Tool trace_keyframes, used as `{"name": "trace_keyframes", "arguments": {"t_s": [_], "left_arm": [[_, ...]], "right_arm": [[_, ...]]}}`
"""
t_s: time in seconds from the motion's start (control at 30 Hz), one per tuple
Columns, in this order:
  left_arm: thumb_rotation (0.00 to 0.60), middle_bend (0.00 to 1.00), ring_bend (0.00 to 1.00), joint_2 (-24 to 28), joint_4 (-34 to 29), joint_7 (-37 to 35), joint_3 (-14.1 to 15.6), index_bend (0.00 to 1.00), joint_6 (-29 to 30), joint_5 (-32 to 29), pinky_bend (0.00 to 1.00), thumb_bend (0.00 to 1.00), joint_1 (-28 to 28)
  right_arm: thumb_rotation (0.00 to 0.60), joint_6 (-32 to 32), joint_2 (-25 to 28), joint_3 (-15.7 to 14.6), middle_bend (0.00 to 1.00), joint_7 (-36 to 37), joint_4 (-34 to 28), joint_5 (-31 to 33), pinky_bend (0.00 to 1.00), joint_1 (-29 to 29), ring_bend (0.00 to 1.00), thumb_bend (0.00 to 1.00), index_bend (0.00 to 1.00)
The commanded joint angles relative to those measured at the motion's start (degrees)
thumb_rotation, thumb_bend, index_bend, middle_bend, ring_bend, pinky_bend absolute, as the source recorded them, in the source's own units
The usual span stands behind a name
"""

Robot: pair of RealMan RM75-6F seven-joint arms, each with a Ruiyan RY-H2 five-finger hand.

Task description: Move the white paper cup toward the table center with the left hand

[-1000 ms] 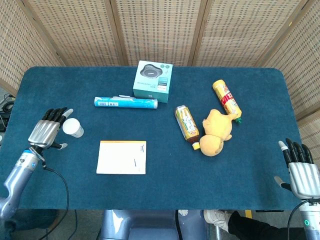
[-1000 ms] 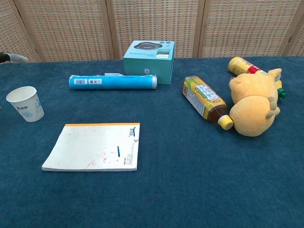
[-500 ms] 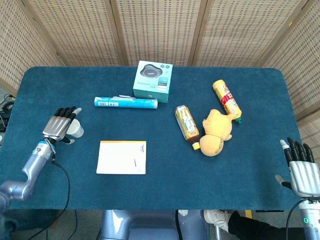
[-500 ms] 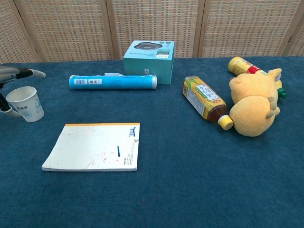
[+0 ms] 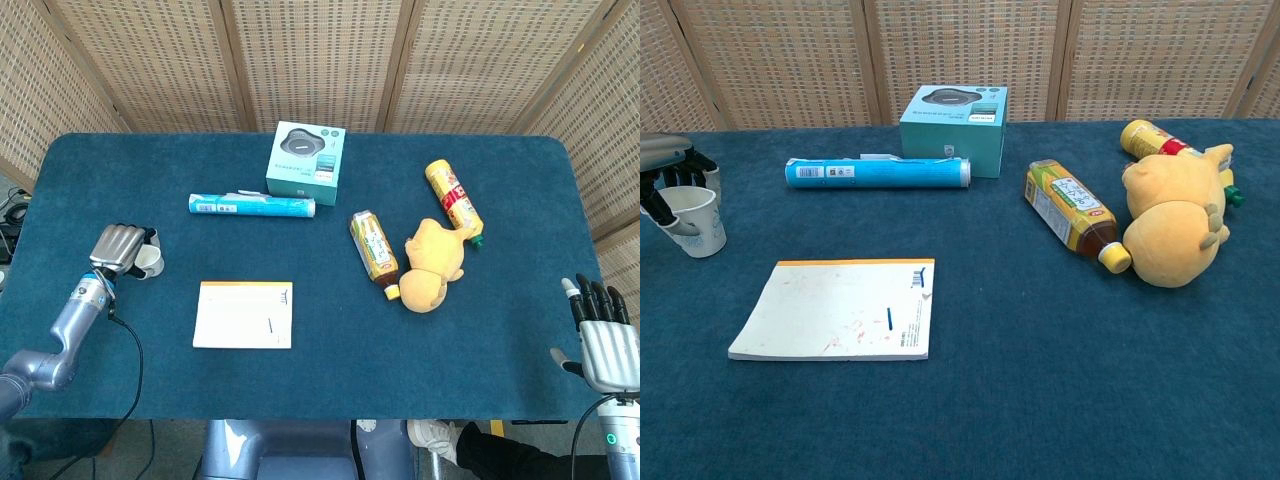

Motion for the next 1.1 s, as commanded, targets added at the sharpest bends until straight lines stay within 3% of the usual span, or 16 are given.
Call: {"name": "trace_keyframes", "arguments": {"t_s": [0.03, 0.3, 0.5, 0.73, 0.93, 1.1], "left_arm": [[0.6, 0.49, 0.41, 1.0, -1.2, -0.5, 0.0, 0.49, 0.9, 0.3, 0.36, 0.2, 0.2], [0.6, 0.49, 0.41, 5.1, -11.5, -2.3, -1.9, 0.48, 4.7, 2.0, 0.35, 0.2, -0.6], [0.6, 0.49, 0.41, 4.7, -18.0, 3.6, -4.3, 0.48, 2.4, -1.3, 0.35, 0.2, -4.5], [0.6, 0.48, 0.41, 0.1, -19.3, 14.3, -6.7, 0.47, 0.0, -9.8, 0.35, 0.2, -10.0], [0.6, 0.48, 0.41, -4.1, -19.0, 23.1, -6.1, 0.47, -0.8, -17.0, 0.35, 0.19, -14.2], [0.6, 0.48, 0.41, -7.2, -17.2, 25.3, -5.2, 0.46, -1.1, -19.3, 0.35, 0.19, -15.8]], "right_arm": [[0.6, -0.1, 0.1, 0.0, 0.0, 0.1, -0.1, 0.0, 0.0, 0.0, 0.0, 0.0, 0.0], [0.6, -0.1, 0.3, 0.0, 0.0, 0.3, -0.5, -0.1, 0.0, 0.2, 0.0, 0.0, 0.0], [0.6, -0.8, 0.4, -0.1, 0.0, 0.6, -0.2, 0.2, 0.0, 0.4, 0.0, 0.0, 0.0], [0.6, -2.1, 0.7, 0.5, 0.0, 2.0, 0.5, 1.7, 0.0, 0.9, 0.0, 0.0, 0.0], [0.6, -3.2, 1.0, 1.0, 0.0, 3.0, 1.0, 3.0, 0.0, 1.4, 0.0, 0.0, 0.0], [0.6, -3.9, 1.2, 1.3, 0.0, 3.6, 1.4, 4.0, 0.0, 1.5, 0.0, 0.0, 0.0]]}}
